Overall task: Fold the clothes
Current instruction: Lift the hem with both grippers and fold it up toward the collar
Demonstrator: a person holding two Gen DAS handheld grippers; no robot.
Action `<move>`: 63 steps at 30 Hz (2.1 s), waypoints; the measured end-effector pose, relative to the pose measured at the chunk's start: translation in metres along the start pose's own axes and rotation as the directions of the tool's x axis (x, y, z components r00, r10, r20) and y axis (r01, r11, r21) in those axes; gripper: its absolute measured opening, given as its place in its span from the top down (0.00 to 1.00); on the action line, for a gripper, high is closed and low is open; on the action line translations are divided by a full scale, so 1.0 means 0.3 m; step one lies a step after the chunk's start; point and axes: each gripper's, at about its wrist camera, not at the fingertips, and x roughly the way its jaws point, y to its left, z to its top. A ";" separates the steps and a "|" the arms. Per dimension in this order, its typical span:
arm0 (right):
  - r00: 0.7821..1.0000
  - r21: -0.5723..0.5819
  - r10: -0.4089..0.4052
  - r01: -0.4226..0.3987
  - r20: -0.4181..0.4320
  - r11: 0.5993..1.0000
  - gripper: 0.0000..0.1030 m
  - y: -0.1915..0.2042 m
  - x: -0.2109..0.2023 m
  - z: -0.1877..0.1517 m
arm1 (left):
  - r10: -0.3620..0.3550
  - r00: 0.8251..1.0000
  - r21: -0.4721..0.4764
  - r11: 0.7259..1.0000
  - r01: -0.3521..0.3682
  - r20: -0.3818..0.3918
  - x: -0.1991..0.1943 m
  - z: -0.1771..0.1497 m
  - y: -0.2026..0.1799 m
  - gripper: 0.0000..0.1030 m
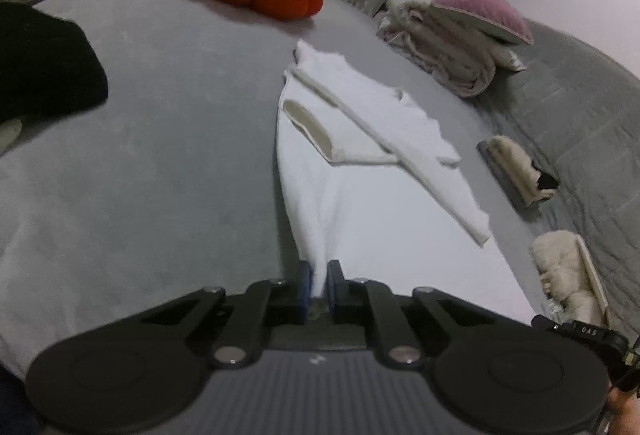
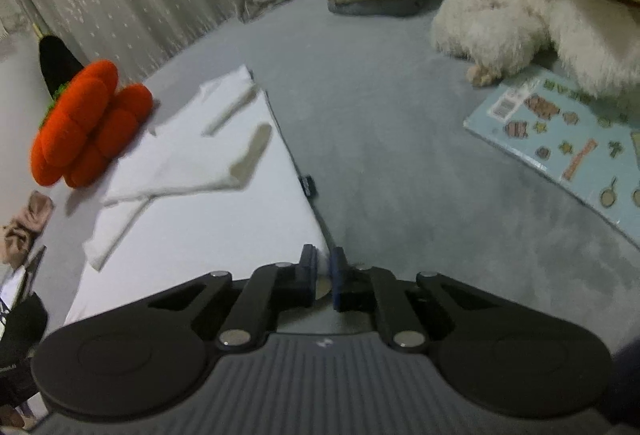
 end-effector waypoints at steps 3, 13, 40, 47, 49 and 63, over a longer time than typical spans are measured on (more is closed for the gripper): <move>1.000 0.018 0.021 -0.022 0.021 1.000 0.93 -0.004 -0.031 0.013 | -0.014 1.000 -0.019 1.000 0.014 0.010 -0.031 0.009 0.012 0.92; 0.997 0.054 0.070 -0.072 0.035 0.996 0.93 -0.004 -0.185 0.021 | -0.020 1.000 -0.047 0.999 0.019 -0.022 -0.168 -0.054 0.022 0.92; 0.996 -0.052 0.093 -0.093 0.012 0.994 0.93 0.030 -0.220 0.009 | 0.186 0.981 0.125 0.976 -0.178 -0.052 -0.161 -0.076 -0.034 0.91; 0.996 -0.093 0.088 -0.087 0.015 0.992 0.93 0.053 -0.246 0.007 | 0.201 0.978 0.162 0.968 -0.191 -0.048 -0.160 -0.085 -0.047 0.91; 0.996 -0.099 0.088 -0.086 0.018 0.991 0.93 0.056 -0.246 0.007 | 0.197 0.979 0.161 0.969 -0.187 -0.053 -0.165 -0.086 -0.046 0.90; 0.997 -0.208 0.057 -0.045 0.053 0.977 0.85 0.082 -0.245 0.089 | 0.152 0.987 0.195 0.971 -0.139 -0.054 -0.250 -0.057 -0.033 0.70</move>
